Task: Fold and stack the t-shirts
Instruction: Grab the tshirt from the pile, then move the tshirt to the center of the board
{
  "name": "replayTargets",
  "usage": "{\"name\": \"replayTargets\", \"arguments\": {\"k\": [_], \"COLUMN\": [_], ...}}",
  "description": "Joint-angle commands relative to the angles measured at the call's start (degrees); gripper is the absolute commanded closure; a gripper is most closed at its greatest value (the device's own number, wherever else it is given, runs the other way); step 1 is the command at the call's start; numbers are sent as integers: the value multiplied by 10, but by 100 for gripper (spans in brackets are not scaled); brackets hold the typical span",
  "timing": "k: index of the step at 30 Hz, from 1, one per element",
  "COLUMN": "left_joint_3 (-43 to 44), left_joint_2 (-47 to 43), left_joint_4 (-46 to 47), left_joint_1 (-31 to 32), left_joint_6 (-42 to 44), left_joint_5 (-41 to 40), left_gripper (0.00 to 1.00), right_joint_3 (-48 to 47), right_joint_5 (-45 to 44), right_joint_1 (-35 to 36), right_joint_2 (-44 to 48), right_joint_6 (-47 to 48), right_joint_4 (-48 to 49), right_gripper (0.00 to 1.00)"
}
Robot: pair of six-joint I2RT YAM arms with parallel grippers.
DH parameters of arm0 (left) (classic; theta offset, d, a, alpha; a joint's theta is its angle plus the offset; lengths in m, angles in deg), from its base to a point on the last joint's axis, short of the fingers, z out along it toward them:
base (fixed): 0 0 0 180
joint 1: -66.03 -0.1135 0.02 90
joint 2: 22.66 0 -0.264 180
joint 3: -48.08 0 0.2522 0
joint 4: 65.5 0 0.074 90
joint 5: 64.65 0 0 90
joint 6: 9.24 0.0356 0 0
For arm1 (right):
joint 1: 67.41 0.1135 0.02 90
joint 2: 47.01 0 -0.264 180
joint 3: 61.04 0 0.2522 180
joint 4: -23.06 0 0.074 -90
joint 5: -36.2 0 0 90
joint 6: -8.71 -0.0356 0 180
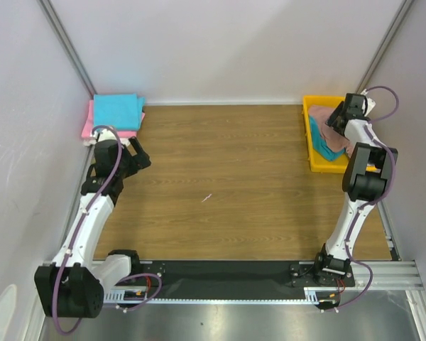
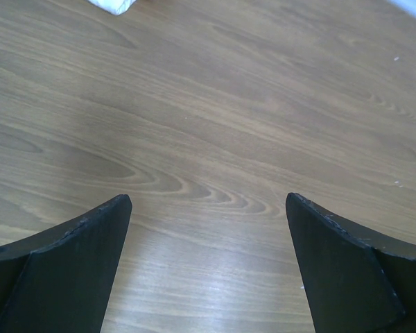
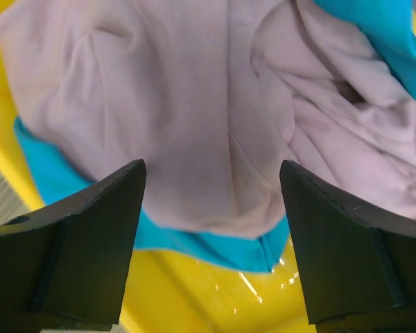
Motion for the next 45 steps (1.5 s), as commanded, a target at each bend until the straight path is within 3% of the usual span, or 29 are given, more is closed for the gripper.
{"name": "replayTargets", "arguments": {"k": [1, 6, 9, 10, 12, 13, 23, 31, 40, 45], "left_joint_3": [39, 58, 65, 68, 72, 74, 83, 64, 94, 120], "left_joint_2": [27, 50, 45, 42, 38, 37, 51, 19, 9, -8], "left_joint_4": [14, 7, 6, 7, 7, 7, 40, 122, 115, 78], "left_joint_1": [-4, -4, -4, -4, -4, -4, -4, 0, 15, 35], "left_joint_6": [24, 31, 37, 39, 47, 50, 59, 85, 95, 132], "left_joint_5": [-4, -3, -1, 0, 1, 2, 39, 96, 163, 182], "left_gripper": [0, 0, 0, 0, 0, 0, 0, 0, 0, 0], "right_joint_3": [-56, -85, -98, -104, -114, -120, -219, -429, -435, -385], "right_joint_5": [-14, -14, -16, -18, -28, -35, -75, -15, 46, 60], "right_joint_1": [-3, -3, -3, -2, -2, -1, 36, 60, 213, 315], "right_joint_2": [-21, -59, -68, -66, -59, -47, 69, 118, 237, 275], "right_joint_6": [13, 15, 19, 19, 21, 24, 128, 151, 236, 266], "right_joint_4": [27, 29, 22, 18, 10, 2, -42, -121, -81, -76], "right_gripper": [21, 33, 56, 75, 95, 100, 100, 100, 100, 100]}}
